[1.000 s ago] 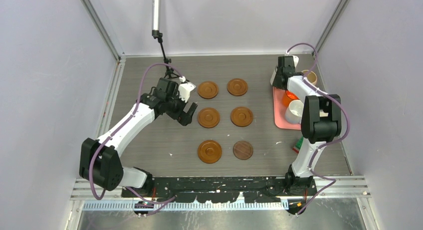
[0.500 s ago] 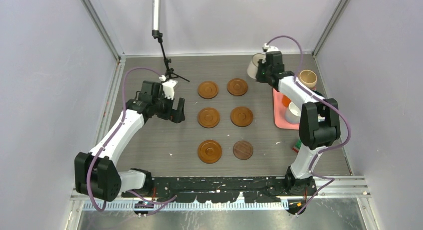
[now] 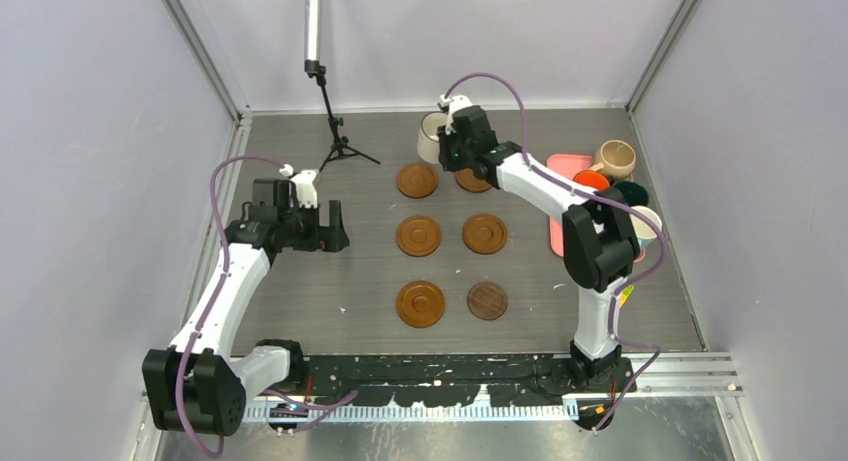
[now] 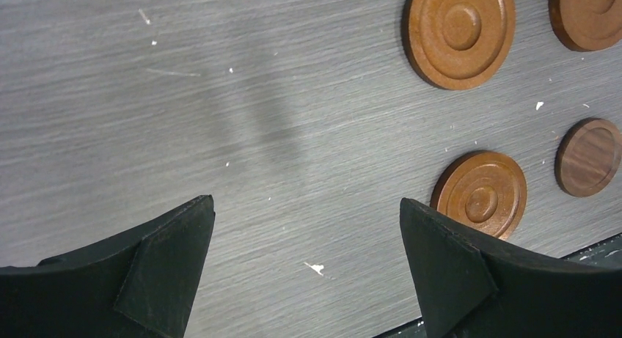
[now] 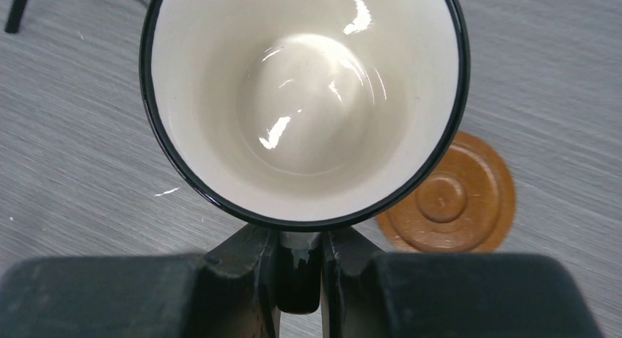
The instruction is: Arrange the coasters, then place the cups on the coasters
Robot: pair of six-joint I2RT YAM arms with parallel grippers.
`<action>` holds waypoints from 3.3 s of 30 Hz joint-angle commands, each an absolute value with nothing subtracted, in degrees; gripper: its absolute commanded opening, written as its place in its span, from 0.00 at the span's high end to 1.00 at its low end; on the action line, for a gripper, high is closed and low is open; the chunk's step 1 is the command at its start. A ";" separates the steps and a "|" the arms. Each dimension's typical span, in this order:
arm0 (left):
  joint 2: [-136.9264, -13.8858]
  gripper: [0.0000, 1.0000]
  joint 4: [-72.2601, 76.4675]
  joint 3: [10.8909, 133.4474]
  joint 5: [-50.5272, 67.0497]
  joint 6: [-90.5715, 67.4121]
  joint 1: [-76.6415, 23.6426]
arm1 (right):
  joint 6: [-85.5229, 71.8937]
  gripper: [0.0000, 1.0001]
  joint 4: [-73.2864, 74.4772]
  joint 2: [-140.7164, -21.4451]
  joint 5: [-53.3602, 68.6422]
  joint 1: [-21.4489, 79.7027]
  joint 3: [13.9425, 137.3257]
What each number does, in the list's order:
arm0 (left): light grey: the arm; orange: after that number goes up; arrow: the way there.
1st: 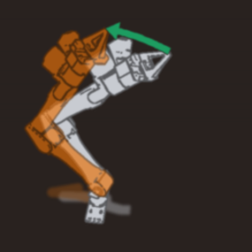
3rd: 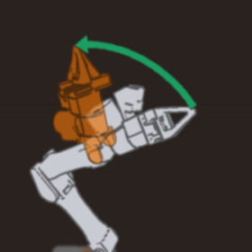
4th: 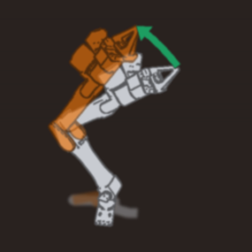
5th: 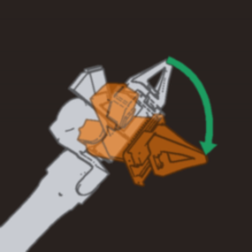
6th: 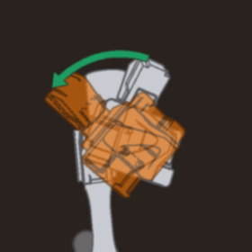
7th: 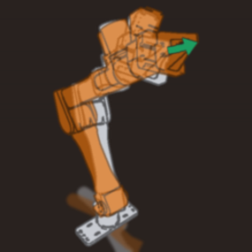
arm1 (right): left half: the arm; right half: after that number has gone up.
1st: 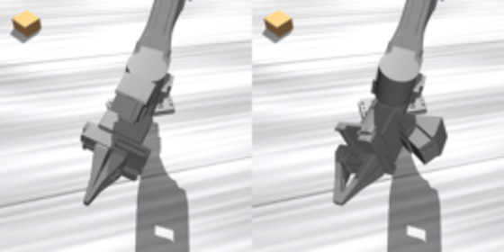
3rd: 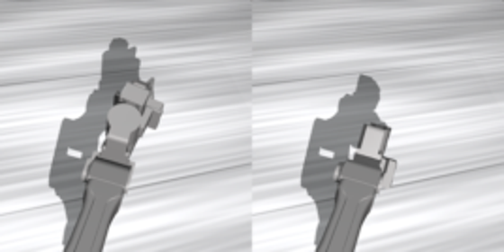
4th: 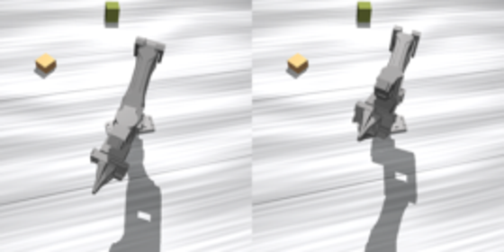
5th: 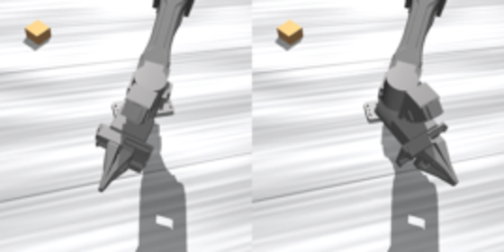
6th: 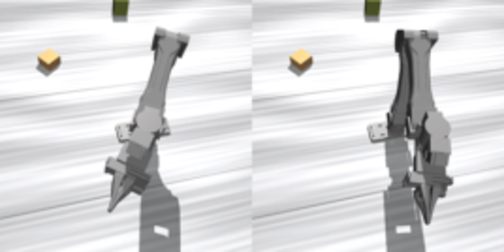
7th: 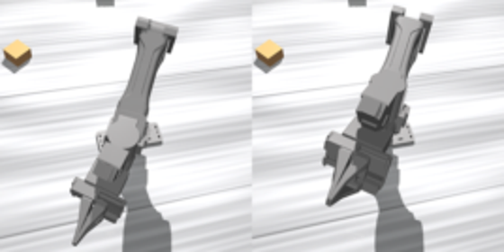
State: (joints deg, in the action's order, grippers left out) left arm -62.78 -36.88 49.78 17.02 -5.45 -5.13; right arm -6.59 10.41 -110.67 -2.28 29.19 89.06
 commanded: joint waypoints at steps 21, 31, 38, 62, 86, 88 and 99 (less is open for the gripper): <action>-63.45 0.00 -37.72 51.15 17.24 -7.38 -2.08 | -5.01 1.00 -3.25 -117.38 -6.15 35.33 91.36; -64.34 0.00 -38.28 51.90 17.75 -7.30 -1.88 | -4.20 1.00 -4.99 -117.75 -5.68 36.00 89.05; -64.42 0.00 -39.01 52.37 17.75 -6.62 -1.86 | -3.87 1.00 -5.26 -119.01 -6.91 36.85 88.77; -65.32 0.00 -39.28 52.39 18.78 -5.80 -1.76 | -3.66 0.78 -1.56 -118.49 -10.68 37.46 88.16; -71.01 0.00 -45.58 59.21 22.17 5.38 -1.89 | -0.96 0.18 16.33 -101.55 6.69 31.40 85.83; -70.98 0.00 -44.45 59.28 22.28 5.98 -2.06 | -0.30 0.18 20.42 -100.04 11.05 28.31 87.30; -74.25 0.00 -42.48 61.09 22.81 7.70 -2.77 | -3.20 0.17 42.37 -93.77 16.81 6.77 96.51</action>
